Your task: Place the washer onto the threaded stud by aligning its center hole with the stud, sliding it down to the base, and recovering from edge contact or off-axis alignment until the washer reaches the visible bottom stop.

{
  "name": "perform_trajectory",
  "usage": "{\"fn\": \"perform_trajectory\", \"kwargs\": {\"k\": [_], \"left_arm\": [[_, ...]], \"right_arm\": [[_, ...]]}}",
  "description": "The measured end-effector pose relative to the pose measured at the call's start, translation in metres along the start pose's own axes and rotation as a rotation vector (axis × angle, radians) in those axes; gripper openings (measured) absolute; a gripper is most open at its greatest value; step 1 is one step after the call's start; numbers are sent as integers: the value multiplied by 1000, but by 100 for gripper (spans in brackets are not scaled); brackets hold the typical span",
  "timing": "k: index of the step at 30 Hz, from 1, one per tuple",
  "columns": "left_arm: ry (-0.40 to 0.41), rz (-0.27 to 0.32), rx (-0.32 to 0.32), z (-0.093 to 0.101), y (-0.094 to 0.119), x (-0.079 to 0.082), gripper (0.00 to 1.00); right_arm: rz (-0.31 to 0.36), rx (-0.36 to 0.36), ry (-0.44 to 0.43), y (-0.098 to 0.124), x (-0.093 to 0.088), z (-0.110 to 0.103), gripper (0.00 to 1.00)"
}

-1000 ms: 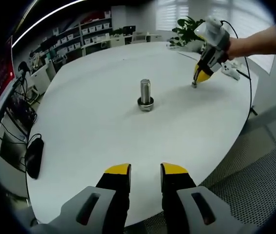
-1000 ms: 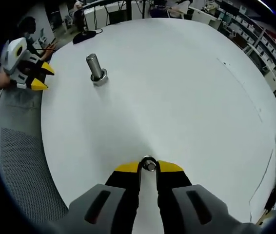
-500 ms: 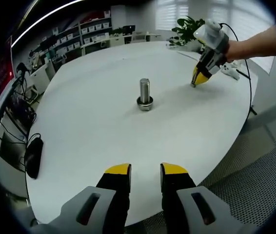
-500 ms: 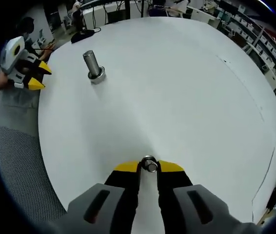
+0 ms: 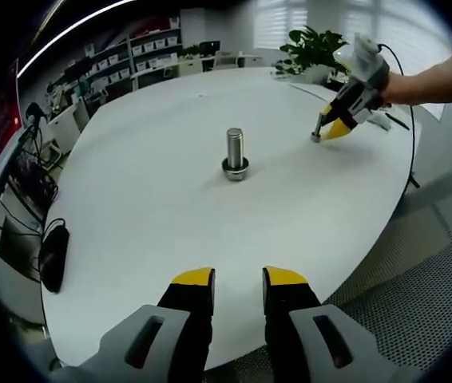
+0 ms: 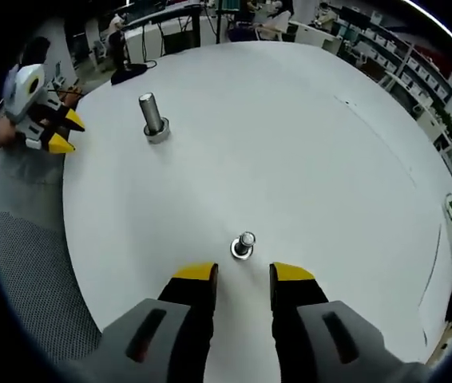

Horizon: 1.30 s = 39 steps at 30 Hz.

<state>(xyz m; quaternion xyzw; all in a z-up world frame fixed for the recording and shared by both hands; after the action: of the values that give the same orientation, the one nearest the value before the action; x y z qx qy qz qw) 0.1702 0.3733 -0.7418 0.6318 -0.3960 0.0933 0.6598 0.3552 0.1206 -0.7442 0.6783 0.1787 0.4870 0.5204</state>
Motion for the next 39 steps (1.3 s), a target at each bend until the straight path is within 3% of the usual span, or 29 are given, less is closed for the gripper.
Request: {"fn": "perform_trajectory", "kwargs": {"k": [6,12,22,30,39], "left_arm": [[1,1,-3,1,0,0,22],[-3,-4,-10,2,0,0,22],[-7,4,-18,4,0,2,22],[-13,15,-34,7,-1,4,22],[-8,13,-35,7,-1,4,22]], "right_arm": [[69,-16,-50,14,-6,-4,28],[128,-40,-28,25,-12,-13,28],[193,-28,-128,36,-21,-27,29],[285,-8,-197,46,-19,-46,35],[343,0,-181,51,-20,-68,39]]}}
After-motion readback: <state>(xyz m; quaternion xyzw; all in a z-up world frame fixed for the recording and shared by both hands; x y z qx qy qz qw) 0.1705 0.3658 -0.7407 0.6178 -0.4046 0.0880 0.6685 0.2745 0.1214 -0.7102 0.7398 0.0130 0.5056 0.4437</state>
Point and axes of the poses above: the point that each gripper's makers call its tool centre point, and the gripper's own axes: y roughly backward along the fingers, z roughly to its right, x roughly out of its top, the point moved 3 cm from there along y, roughly backward along the fingers, and after that the axes turned 10 degrees about -y, right-handed, at the moved point
